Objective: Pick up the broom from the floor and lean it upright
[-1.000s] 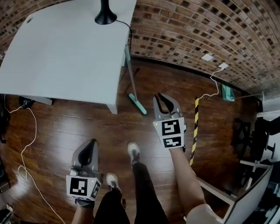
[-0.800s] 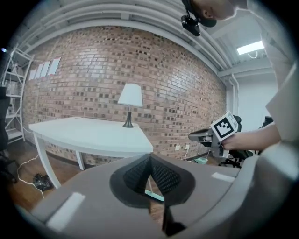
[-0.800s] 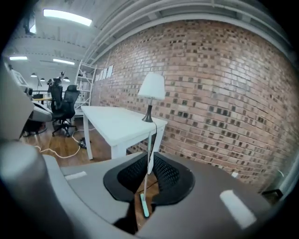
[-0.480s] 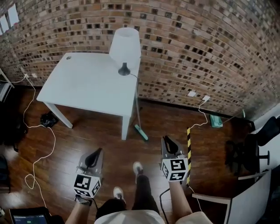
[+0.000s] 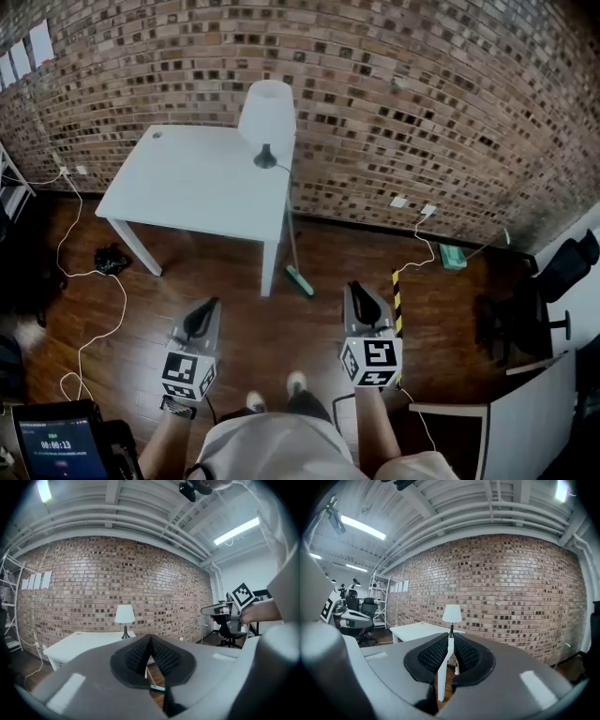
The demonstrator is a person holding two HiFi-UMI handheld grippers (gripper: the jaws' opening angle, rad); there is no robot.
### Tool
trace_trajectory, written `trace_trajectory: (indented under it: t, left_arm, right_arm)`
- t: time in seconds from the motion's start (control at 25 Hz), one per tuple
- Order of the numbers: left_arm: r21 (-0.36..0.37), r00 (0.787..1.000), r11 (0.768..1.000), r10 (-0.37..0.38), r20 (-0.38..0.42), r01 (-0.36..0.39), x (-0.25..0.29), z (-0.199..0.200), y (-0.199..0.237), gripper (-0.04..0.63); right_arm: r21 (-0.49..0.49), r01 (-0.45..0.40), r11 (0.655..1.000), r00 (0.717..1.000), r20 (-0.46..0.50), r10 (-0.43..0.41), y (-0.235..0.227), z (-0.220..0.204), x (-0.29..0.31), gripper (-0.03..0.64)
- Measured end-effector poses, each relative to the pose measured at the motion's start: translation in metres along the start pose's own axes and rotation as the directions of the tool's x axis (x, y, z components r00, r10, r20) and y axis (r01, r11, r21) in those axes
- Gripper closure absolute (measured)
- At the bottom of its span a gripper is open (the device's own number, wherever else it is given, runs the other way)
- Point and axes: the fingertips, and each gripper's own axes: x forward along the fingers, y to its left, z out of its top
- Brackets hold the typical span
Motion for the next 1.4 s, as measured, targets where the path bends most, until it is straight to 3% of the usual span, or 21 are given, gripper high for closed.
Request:
trace_trajectory:
  t: [0.44,0.88,1.12,1.4]
  left_arm:
    - [0.126,0.997,0.991,-0.045,0.068,0.036,0.011,0.041,-0.031,0.595]
    - [0.124,0.995,0.990,-0.078,0.068,0.069,0.008,0.047,-0.051,0.595]
    - [0.158,0.991,0.979,-0.130,0.011,0.126,-0.002,0.033,-0.065,0.595]
    - [0.113,0.990,0.984,-0.139,-0.019,0.140,-0.070,0.006,-0.124,0.595]
  right_arm:
    - [0.006,-0.003,1.000,1.000,0.003,0.003,-0.019,0.008,-0.031,0.563]
    - [-0.008,0.008,1.000,1.000,0.016,-0.008,-0.019,0.020,-0.044,0.563]
    - [-0.017,0.068,0.998,0.997,0.034,-0.067,-0.019,0.015,-0.082,0.563]
    - [-0.003,-0.012,1.000,1.000,0.013,0.012,-0.001,-0.016,-0.157,0.566]
